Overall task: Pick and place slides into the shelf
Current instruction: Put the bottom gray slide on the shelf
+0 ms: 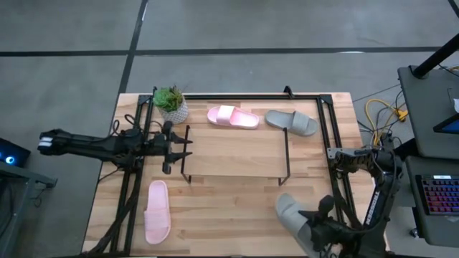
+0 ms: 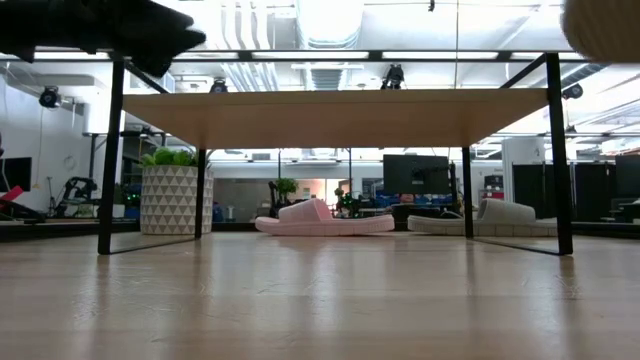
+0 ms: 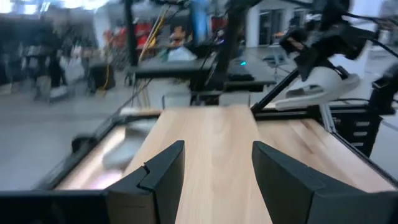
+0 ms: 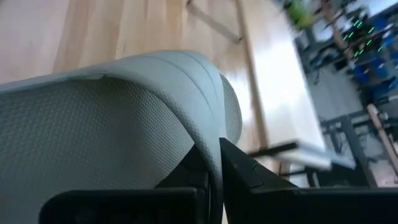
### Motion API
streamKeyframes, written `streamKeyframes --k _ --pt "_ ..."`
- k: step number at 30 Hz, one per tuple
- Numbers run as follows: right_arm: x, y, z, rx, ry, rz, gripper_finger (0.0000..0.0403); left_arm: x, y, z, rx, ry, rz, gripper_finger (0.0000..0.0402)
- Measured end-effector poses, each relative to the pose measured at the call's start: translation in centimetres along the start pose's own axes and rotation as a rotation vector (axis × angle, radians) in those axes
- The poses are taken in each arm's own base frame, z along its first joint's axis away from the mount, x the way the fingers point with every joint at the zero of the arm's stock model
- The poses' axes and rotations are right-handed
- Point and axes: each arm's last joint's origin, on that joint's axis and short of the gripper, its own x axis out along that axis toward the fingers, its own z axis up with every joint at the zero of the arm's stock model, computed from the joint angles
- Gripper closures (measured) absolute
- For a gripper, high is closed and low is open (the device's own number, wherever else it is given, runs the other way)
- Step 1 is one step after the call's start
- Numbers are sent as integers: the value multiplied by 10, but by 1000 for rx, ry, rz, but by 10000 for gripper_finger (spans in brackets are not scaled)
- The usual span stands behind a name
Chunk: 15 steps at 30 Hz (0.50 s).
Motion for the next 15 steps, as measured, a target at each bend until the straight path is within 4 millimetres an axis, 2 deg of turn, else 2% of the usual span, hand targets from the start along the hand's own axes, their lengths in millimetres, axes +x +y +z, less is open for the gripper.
streamKeyframes --k 7,12,15 --pt "-5 -20 13 99 -123 -27 390 17 -5 3 222 -95 -120 228" --pt "-4 -35 21 154 -156 -38 390 29 -6 5 346 -115 -118 228" --pt "-1 -45 24 185 -149 -41 390 36 -6 8 364 -129 -115 228"
